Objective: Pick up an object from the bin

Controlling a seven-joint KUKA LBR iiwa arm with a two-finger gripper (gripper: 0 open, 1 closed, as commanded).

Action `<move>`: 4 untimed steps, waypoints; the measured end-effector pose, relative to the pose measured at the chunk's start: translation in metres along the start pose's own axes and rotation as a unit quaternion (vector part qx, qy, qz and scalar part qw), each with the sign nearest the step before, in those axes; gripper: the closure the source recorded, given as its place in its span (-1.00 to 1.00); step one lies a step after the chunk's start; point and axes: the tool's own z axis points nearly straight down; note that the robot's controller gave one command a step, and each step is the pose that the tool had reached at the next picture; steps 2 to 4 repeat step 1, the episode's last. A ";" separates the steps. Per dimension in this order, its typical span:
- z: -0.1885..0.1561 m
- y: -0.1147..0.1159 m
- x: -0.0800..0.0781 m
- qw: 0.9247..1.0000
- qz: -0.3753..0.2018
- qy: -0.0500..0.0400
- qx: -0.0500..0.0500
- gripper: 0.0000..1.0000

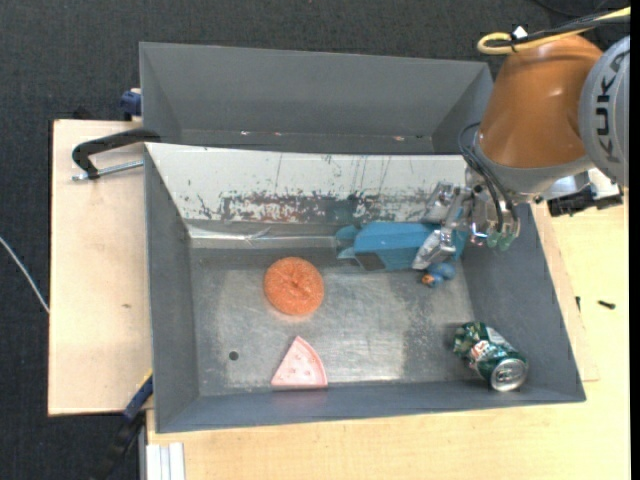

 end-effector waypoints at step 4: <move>-0.062 0.012 -0.005 1.000 -0.008 0.000 0.000 1.00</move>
Offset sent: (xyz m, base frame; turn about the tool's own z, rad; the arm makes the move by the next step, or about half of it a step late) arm 0.0173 -0.0247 0.0863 -0.1809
